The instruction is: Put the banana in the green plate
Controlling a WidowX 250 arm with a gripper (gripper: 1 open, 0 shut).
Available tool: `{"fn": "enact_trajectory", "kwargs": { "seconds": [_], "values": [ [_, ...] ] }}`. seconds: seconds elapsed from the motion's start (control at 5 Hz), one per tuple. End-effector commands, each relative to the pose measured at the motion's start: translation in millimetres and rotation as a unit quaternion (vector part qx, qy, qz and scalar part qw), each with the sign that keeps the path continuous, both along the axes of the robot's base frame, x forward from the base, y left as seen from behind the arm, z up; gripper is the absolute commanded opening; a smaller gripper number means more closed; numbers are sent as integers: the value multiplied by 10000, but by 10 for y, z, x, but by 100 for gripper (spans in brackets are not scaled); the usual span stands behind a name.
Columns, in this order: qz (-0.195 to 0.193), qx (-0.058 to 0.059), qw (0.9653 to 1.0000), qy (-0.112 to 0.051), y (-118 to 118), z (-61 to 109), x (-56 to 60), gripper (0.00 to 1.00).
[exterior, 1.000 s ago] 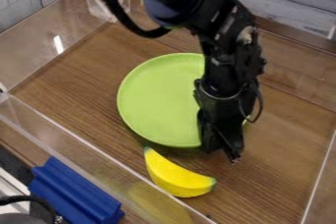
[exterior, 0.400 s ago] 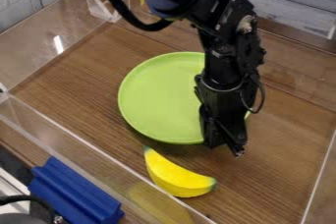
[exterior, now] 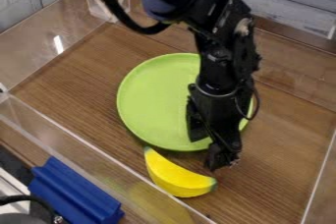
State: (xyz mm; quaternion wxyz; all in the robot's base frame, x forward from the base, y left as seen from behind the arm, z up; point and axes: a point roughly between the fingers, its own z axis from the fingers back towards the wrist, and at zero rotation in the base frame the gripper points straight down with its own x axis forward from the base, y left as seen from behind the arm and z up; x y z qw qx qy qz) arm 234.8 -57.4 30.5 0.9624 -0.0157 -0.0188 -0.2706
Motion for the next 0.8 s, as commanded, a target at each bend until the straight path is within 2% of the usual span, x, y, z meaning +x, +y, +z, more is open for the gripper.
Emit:
{"fn": "enact_trajectory", "kwargs": {
  "seconds": [0.0, 0.2, 0.6],
  "values": [
    [-44, -72, 9995, -290, -16, 61, 55, 100],
    [-74, -70, 9995, -288, -23, 2, 51, 0],
    [-54, -69, 9997, -244, -26, -31, 37, 0]
  ]
}}
